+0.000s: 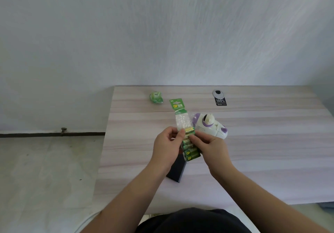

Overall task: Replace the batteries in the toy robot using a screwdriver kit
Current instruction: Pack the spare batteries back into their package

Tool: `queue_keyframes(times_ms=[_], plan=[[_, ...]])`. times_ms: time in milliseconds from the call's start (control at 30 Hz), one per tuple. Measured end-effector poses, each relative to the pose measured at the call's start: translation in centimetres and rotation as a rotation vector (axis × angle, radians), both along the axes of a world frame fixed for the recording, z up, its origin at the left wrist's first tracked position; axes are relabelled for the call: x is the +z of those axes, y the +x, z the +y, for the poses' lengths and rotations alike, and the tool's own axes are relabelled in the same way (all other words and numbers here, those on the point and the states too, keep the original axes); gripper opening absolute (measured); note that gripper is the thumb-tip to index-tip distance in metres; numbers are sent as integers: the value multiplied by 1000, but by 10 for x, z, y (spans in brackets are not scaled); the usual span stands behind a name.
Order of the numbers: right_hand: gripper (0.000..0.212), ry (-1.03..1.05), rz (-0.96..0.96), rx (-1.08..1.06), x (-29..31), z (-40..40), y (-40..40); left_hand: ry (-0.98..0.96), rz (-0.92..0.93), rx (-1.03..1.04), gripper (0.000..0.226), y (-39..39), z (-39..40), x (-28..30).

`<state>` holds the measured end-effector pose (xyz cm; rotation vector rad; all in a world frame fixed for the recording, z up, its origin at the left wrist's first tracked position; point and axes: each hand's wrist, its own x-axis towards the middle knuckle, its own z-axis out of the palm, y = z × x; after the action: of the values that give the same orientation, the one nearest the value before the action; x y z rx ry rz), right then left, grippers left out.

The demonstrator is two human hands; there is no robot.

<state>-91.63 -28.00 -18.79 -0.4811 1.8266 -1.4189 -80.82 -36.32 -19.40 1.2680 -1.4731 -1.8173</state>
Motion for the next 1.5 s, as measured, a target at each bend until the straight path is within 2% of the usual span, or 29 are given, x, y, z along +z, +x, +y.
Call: queue_keyframes(times_ms=[100,267,433,600,767,900,1133,1333,1500], plan=[[22,2,-100,-47,-6,-2,-1,14,14,-29,17,1,-3,-1],[23,33,-152,-27,-8,-4,-5,20,6,-77,15,2,-9,-5],[15,-50,-191,-55,-6,-5,-3,92,61,-104,17,0,-16,-6],[17,-67,-251,-108,-18,-6,7,105,6,-129,16,-2,-23,-10],[25,-15,-322,-45,-22,-7,9,82,-26,-184,17,5,-30,-15],[23,-8,-368,-9,-20,-6,10,48,-41,-230,20,8,-32,-17],[21,-34,-264,24,-15,1,11,22,-51,-234,18,3,-29,-19],[19,-26,-227,-116,-15,1,8,3,-68,-263,18,-5,-20,-18],[19,-38,-237,-143,-12,6,4,24,-31,-274,19,-11,-18,-17]])
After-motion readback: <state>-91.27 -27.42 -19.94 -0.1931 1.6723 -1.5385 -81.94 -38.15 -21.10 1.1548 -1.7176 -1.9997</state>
